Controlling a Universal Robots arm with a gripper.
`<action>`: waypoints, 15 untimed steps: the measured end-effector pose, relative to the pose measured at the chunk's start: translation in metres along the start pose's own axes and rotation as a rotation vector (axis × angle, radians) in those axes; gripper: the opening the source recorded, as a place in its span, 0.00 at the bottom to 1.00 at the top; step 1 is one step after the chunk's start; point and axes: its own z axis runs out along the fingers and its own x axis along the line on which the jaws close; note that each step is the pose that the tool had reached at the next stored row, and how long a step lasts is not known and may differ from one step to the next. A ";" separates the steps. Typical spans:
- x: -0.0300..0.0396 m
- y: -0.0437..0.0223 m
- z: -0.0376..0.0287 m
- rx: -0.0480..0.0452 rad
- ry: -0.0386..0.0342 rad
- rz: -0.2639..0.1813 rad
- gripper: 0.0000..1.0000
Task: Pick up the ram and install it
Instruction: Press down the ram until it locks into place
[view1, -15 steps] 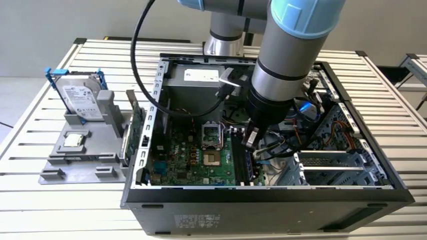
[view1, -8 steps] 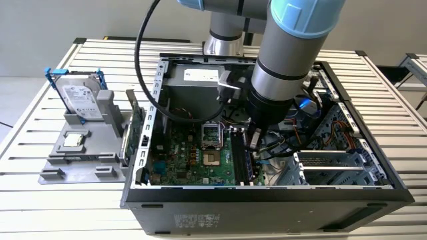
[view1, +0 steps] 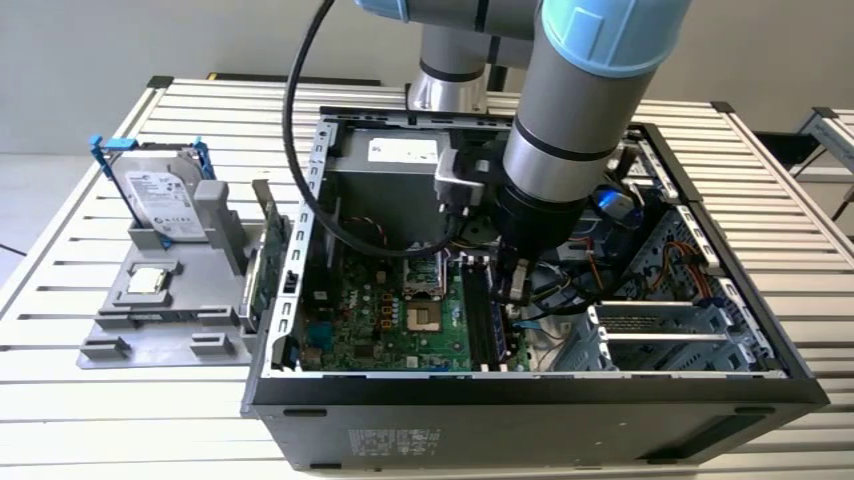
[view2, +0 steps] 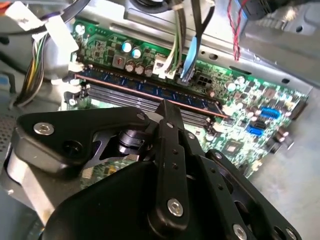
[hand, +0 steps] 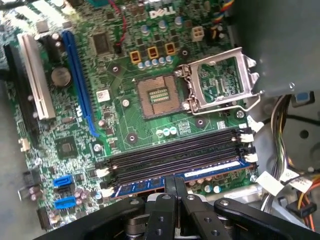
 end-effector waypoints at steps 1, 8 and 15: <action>0.0000 0.0000 0.0000 0.0000 0.0002 -0.018 0.00; 0.0000 0.0000 0.0000 -0.0002 0.0016 -0.145 0.00; 0.0000 0.0000 0.0000 -0.0003 0.0024 -0.214 0.00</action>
